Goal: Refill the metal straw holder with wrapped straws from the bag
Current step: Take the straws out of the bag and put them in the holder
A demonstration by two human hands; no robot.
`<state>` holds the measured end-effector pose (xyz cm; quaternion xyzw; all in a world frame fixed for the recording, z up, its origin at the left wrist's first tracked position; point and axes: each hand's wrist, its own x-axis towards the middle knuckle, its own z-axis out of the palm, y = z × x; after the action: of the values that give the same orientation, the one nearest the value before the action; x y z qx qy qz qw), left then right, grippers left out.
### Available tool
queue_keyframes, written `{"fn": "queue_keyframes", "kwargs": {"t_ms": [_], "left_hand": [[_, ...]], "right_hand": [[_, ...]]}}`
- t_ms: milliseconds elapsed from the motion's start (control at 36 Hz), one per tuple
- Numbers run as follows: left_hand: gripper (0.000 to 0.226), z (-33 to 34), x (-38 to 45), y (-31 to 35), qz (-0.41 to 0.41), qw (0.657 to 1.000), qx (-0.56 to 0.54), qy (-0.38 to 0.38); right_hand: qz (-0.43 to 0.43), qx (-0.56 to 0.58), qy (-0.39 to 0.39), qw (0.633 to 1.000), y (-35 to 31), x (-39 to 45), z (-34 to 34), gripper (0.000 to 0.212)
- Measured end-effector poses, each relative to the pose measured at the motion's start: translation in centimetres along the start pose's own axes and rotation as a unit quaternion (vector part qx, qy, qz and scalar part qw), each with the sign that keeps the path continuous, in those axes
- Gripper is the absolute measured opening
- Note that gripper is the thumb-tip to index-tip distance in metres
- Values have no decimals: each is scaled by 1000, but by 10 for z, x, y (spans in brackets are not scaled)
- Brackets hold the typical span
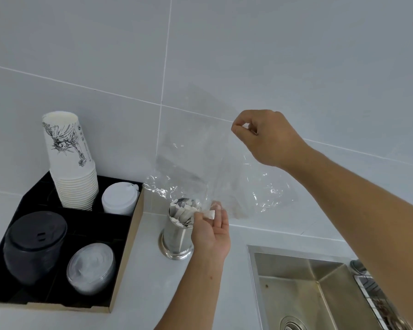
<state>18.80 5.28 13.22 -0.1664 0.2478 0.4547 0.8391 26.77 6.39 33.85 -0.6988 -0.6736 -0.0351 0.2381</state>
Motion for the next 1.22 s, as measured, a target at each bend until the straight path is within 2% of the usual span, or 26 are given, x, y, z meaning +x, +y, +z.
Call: {"fn": "queue_keyframes", "kwargs": {"t_ms": [83,222,306,417,972,1222], "left_hand": [[29,-3,-5,1,1,1000,15,0],[22,-10,-10,1,-5,1000,15,-20],[34,-13,-11,-1,-9,999,29,-23],[37,-12,-19,-5,-19,999,36,-32],[43,-26,-24,-4,-16,998,55,-32],[35,-23,-31,-8,-33,997,59,-46]], "right_hand": [[7,-4,1,1000,-3,3,-7,15],[12,-4,18,1000,-8,9,-36,14],[18,10,19,1000,-9,9,-53,14],[16,28,36,999,-11,3,-65,15],[7,34,62,997,-19,-20,-65,16],[5,64,70,995,-21,-30,-80,15]]}}
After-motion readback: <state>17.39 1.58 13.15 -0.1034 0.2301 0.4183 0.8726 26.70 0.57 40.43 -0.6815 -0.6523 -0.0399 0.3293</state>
